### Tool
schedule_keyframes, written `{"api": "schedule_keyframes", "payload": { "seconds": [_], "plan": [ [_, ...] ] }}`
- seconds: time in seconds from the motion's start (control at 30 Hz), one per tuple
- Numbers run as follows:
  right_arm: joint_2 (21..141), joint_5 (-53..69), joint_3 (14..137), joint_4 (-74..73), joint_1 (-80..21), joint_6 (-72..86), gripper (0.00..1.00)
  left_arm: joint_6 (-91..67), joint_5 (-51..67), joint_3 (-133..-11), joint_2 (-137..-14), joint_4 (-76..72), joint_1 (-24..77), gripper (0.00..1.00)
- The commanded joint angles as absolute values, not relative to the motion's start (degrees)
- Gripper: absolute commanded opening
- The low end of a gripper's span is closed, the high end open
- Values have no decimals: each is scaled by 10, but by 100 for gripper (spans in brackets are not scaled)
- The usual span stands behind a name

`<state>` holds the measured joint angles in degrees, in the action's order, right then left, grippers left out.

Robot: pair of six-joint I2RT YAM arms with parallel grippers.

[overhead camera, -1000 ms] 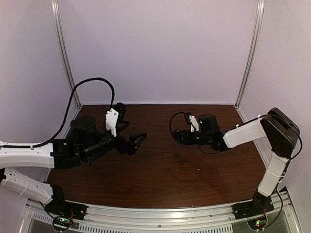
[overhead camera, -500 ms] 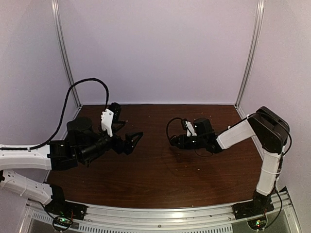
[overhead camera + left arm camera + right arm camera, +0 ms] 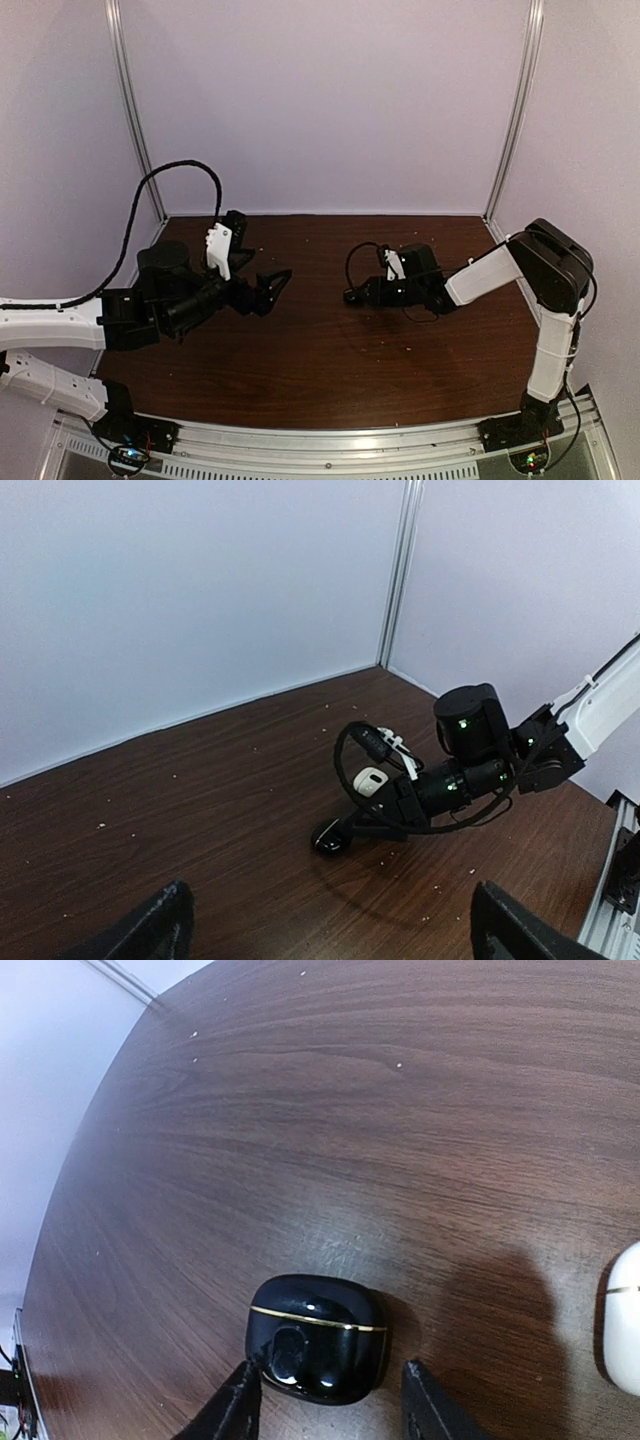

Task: Insert the wireless bluetooth earbuds into the charging case
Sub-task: Place the charging case with the earbuds at the center of the board, then reset both arms

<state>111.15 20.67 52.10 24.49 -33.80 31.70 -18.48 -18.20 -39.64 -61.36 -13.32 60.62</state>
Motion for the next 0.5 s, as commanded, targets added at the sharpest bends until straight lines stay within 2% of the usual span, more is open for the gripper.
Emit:
{"api": "schedule_keyframes", "payload": {
  "seconds": [0.0, 0.1, 0.13, 0.17, 0.2, 0.23, 0.27, 0.47],
  "plan": [
    [1072, 182, 524, 232, -326, 302, 51, -196, -190, -401, -609, -135, 594, 98],
    [1041, 178, 519, 220, -324, 290, 56, -213, -177, -409, -617, -120, 579, 98],
    [1031, 178, 519, 214, -323, 284, 61, -224, -168, -413, -620, -110, 569, 98],
    [1022, 178, 519, 204, -322, 277, 72, -235, -152, -418, -624, -101, 557, 98],
    [1009, 179, 520, 195, -321, 270, 77, -245, -141, -423, -626, -90, 543, 98],
    [996, 181, 520, 186, -319, 263, 92, -254, -133, -426, -628, -79, 532, 98],
    [980, 181, 517, 185, -317, 257, 99, -260, -125, -429, -628, -72, 514, 98],
    [890, 152, 499, 157, -299, 239, 100, -274, -79, -453, -630, -24, 425, 98]
  ]
}}
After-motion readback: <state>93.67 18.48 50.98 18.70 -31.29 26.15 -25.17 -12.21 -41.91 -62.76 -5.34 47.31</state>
